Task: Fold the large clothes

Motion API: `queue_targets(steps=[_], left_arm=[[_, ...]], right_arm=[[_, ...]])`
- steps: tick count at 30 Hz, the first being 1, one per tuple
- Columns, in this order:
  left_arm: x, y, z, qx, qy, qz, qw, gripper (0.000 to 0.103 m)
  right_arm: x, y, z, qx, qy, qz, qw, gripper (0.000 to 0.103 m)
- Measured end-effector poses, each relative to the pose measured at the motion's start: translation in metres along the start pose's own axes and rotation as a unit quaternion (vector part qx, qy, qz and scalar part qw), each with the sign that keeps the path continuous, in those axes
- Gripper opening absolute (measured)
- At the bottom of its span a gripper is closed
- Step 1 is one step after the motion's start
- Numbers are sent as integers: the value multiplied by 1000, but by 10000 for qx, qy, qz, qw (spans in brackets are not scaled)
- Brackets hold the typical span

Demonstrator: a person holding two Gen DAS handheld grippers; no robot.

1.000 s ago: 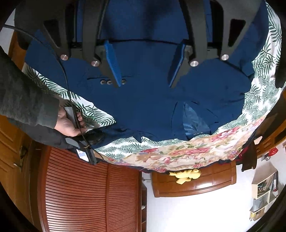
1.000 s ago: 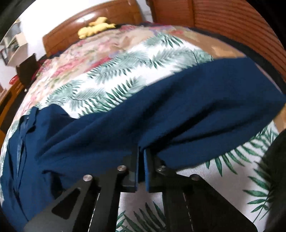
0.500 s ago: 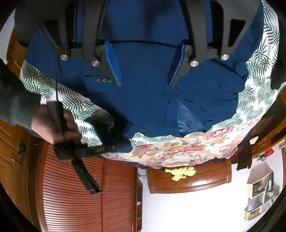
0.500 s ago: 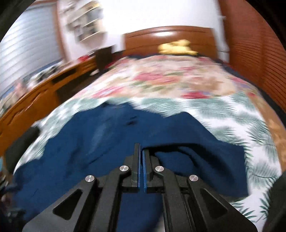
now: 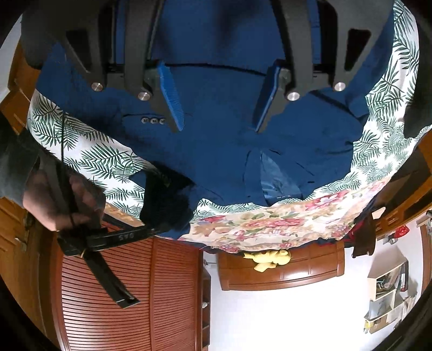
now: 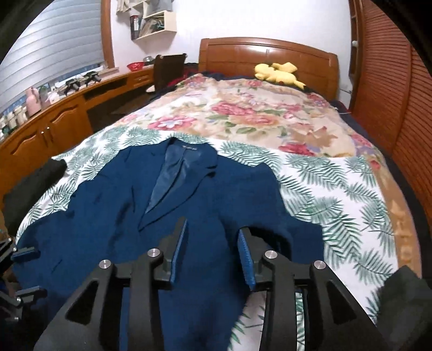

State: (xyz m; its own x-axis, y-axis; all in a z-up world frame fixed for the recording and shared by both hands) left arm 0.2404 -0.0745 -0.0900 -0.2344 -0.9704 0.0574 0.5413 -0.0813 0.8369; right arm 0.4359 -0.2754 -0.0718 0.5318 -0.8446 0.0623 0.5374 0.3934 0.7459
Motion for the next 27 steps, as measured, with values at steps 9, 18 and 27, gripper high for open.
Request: queue_targets(steps=[9,18,27], left_arm=[[-3,2,2,35,-18,18,10000,53],[-5,0,1,-1,32,17,10000,53],[-7,-1,0,-33,62,30,10000,53]], right_arm=[[6,-13,16,-170,-114,86,9998,40],[71,-22,0,129,-952,-837,9918,45],[156,-68,-60,-687,-1271,-1991,9693,46]])
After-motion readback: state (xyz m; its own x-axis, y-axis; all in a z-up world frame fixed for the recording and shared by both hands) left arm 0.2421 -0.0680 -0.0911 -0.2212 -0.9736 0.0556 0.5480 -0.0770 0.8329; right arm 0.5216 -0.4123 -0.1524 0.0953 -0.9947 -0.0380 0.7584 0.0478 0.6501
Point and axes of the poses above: each gripper's, at about its wrist camera, not at the fingertips, and z roughly against the way its jaws point, x to its right, y to its top, the point moved 2 cm from there along -z, roughly the way its jaws point, and after that the axes turned 1 degree about z, right-handed, at the moved point
